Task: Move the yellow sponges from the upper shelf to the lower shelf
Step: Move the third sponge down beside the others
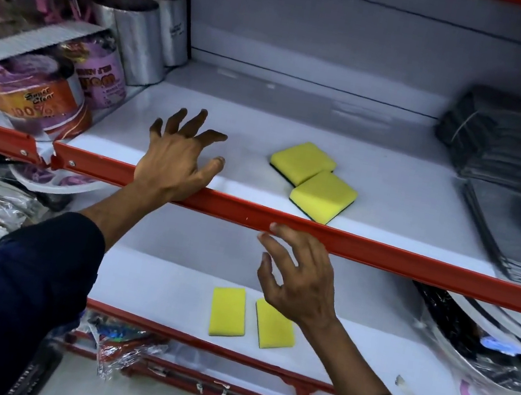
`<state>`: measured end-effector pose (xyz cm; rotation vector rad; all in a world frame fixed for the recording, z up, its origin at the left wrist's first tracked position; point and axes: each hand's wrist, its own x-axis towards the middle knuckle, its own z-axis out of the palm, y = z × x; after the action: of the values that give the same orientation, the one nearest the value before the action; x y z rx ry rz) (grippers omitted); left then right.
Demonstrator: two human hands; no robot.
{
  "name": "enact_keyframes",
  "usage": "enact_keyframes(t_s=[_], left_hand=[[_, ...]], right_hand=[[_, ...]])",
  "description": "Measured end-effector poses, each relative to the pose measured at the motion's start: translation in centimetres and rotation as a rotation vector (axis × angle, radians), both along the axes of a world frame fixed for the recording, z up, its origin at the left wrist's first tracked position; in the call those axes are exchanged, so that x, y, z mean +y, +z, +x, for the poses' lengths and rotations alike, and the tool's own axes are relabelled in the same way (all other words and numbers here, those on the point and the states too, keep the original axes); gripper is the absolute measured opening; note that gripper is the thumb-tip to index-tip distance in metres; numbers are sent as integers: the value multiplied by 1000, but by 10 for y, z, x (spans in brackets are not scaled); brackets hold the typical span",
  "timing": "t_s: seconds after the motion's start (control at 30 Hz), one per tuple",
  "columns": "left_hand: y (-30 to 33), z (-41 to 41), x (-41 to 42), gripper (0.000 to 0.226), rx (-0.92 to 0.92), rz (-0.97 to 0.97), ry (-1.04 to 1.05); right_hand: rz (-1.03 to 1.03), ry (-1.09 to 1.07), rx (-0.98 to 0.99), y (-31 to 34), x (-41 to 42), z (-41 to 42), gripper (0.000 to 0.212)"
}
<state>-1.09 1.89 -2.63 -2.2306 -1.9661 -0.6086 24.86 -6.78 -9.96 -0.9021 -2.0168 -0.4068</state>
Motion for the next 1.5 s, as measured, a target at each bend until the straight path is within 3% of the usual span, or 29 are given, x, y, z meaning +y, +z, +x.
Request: enact_keyframes(t_s=[0.13,0.33,0.47,0.57,0.7,0.9,1.03,1.2,1.33,1.5], left_hand=[[3,1,-2,63,-6,6,-2],[2,0,0,64,-10,4,-5],[2,0,-2,65,-14,3,-2],[3,0,-1,65,-12,-2,2],[3,0,-1,66,-7,-9,3],[4,0,-2,65,-5,-5,-3],[5,-2,-1,63,-2,2,-1],[6,-4,1,64,3,16,-1],[1,-1,1,63,11,8,-11],[3,0,-1,63,8,9,-5]], right_hand=[[-54,-148,7,51,11,0,41],[-487,-546,-28,80,49,13,70],[-807,-574,-109,84,71,14,91],[-938,-542,-139,87,79,15,99],[-873,-514,-126,93,81,19,97],[-471,-333,-5,113,56,33,88],[-240,-121,-196,116,26,53,82],[-126,59,-406,83,6,78,74],[-176,142,-434,31,-8,98,72],[-504,93,-552,-31,-17,120,71]])
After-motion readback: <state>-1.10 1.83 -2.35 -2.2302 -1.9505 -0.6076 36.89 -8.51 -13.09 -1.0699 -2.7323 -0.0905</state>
